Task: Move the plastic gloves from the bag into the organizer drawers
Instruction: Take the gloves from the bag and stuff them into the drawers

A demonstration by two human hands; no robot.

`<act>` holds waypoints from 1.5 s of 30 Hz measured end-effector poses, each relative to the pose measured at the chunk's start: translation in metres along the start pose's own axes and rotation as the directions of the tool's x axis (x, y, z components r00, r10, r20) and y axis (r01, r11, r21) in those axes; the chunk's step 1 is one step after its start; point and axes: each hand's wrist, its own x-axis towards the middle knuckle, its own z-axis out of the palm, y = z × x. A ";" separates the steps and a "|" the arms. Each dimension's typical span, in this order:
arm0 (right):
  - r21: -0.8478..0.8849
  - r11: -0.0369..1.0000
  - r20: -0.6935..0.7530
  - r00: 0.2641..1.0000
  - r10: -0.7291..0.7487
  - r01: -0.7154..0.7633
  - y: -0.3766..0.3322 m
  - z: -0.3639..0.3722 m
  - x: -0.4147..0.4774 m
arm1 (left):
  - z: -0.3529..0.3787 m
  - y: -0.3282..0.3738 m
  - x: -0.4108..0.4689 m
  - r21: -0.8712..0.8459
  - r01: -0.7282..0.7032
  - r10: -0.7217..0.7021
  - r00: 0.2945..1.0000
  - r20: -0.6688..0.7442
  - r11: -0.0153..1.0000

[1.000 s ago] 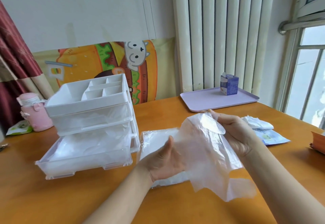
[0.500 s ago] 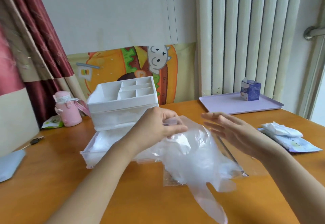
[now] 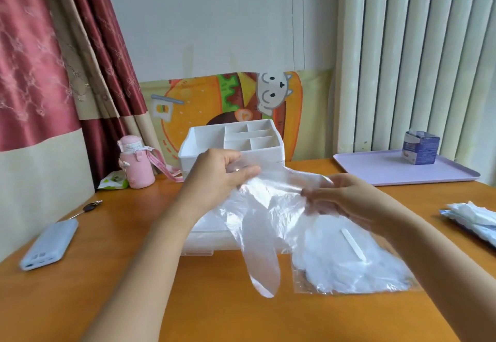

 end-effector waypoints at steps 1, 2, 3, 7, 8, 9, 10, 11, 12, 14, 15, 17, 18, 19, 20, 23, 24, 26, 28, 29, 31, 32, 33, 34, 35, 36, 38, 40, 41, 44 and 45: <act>0.040 0.999 -0.024 1.000 0.019 -0.018 0.000 0.003 0.006 | -0.002 -0.009 -0.001 0.000 0.023 -0.023 0.999 -0.043 1.000; 0.071 0.997 -0.056 0.998 0.036 -0.032 -0.001 0.006 0.012 | -0.003 -0.017 -0.001 0.003 0.049 -0.049 0.996 -0.075 0.999; 0.088 0.995 -0.101 0.994 0.051 -0.042 -0.002 0.009 0.017 | -0.003 -0.025 -0.001 0.007 0.072 -0.071 0.993 -0.094 0.997; 0.017 1.000 -0.303 0.953 0.013 -0.009 -0.009 0.018 0.041 | -0.009 -0.048 0.000 -0.008 0.161 -0.160 0.979 -0.128 0.987; -0.050 0.999 -0.344 0.938 -0.034 0.017 -0.011 0.019 0.047 | -0.012 -0.052 0.001 0.000 0.187 -0.185 0.971 -0.150 0.982; -0.136 0.990 -0.375 0.923 -0.090 0.041 -0.012 0.023 0.051 | -0.015 -0.056 0.002 0.020 0.213 -0.206 0.963 -0.176 0.977; -0.227 0.972 -0.393 0.907 -0.148 0.060 -0.013 0.026 0.058 | -0.019 -0.061 0.002 0.051 0.241 -0.226 0.953 -0.200 0.969; -0.309 0.949 -0.406 0.892 -0.196 0.068 -0.013 0.029 0.063 | -0.020 -0.065 0.002 0.094 0.272 -0.247 0.945 -0.214 0.958; -0.388 0.920 -0.413 0.881 -0.233 0.062 -0.011 0.033 0.068 | -0.022 -0.070 0.003 0.144 0.306 -0.271 0.937 -0.219 0.941; -0.508 0.861 -0.426 0.865 -0.265 0.014 -0.006 0.041 0.078 | -0.019 -0.079 0.003 0.234 0.374 -0.329 0.920 -0.211 0.897; -0.547 0.837 -0.445 0.854 -0.270 -0.020 -0.002 0.046 0.081 | -0.018 -0.082 0.003 0.260 0.406 -0.360 0.910 -0.206 0.876; -0.650 0.758 -0.485 0.799 -0.355 -0.057 0.003 0.056 0.080 | -0.015 -0.085 0.003 0.295 0.456 -0.416 0.889 -0.189 0.840; -0.702 0.711 -0.472 0.766 -0.437 -0.027 0.005 0.062 0.076 | -0.014 -0.086 0.003 0.308 0.473 -0.437 0.881 -0.183 0.825; -0.738 0.673 -0.429 0.735 -0.525 0.050 0.005 0.071 0.070 | -0.014 -0.086 0.004 0.314 0.492 -0.459 0.870 -0.179 0.812; -0.755 0.641 -0.362 0.728 -0.582 0.137 0.005 0.080 0.065 | -0.015 -0.087 0.004 0.319 0.508 -0.476 0.862 -0.176 0.800; -0.783 0.575 -0.058 0.894 -0.444 0.235 0.003 0.103 0.052 | -0.014 -0.089 0.006 0.349 0.527 -0.506 0.848 -0.157 0.775; -0.803 0.553 0.043 0.948 -0.314 0.220 0.005 0.108 0.053 | -0.014 -0.090 0.006 0.363 0.529 -0.510 0.846 -0.155 0.767; -0.854 0.490 0.153 0.985 -0.082 0.174 0.011 0.110 0.062 | -0.014 -0.091 0.007 0.396 0.543 -0.528 0.835 -0.158 0.740; -0.894 0.427 0.181 0.981 0.069 0.135 0.015 0.109 0.070 | -0.014 -0.093 0.006 0.462 0.544 -0.536 0.828 -0.163 0.701; -0.910 0.393 0.192 0.974 0.120 0.131 0.015 0.109 0.073 | -0.013 -0.094 0.006 0.492 0.537 -0.531 0.831 -0.166 0.686; -0.939 0.316 0.209 0.957 0.200 0.139 0.013 0.108 0.076 | -0.012 -0.095 0.006 0.530 0.521 -0.517 0.839 -0.172 0.669; -0.951 0.277 0.203 0.952 0.231 0.136 0.013 0.108 0.077 | -0.011 -0.096 0.006 0.549 0.512 -0.507 0.843 -0.177 0.661; -0.962 0.245 0.183 0.948 0.259 0.119 0.012 0.108 0.079 | -0.011 -0.095 0.006 0.570 0.503 -0.500 0.847 -0.179 0.650; -0.971 0.221 0.154 0.945 0.287 0.091 0.012 0.109 0.081 | -0.010 -0.093 0.006 0.588 0.496 -0.494 0.850 -0.180 0.639; -0.978 0.198 0.125 0.939 0.321 0.062 0.013 0.110 0.084 | -0.009 -0.092 0.006 0.602 0.492 -0.491 0.851 -0.183 0.628; -0.984 0.171 0.103 0.931 0.350 0.045 0.014 0.113 0.087 | -0.010 -0.091 0.006 0.606 0.493 -0.488 0.852 -0.190 0.624; -0.994 0.100 0.076 0.915 0.396 0.039 0.018 0.117 0.094 | -0.014 -0.085 0.005 0.592 0.497 -0.457 0.859 -0.232 0.634; -0.997 0.053 0.066 0.908 0.415 0.048 0.020 0.119 0.098 | -0.020 -0.075 0.001 0.573 0.477 -0.367 0.879 -0.305 0.666; -0.997 0.047 0.068 0.907 0.416 0.053 0.020 0.120 0.100 | -0.024 -0.068 0.000 0.560 0.447 -0.301 0.892 -0.337 0.697; -0.998 0.049 0.063 0.909 0.412 0.047 0.023 0.122 0.106 | -0.021 -0.051 -0.003 0.420 0.285 -0.169 0.941 -0.292 0.861; -0.998 0.056 0.058 0.905 0.421 0.039 0.025 0.122 0.108 | -0.015 -0.048 -0.003 0.360 0.252 -0.181 0.959 -0.220 0.898</act>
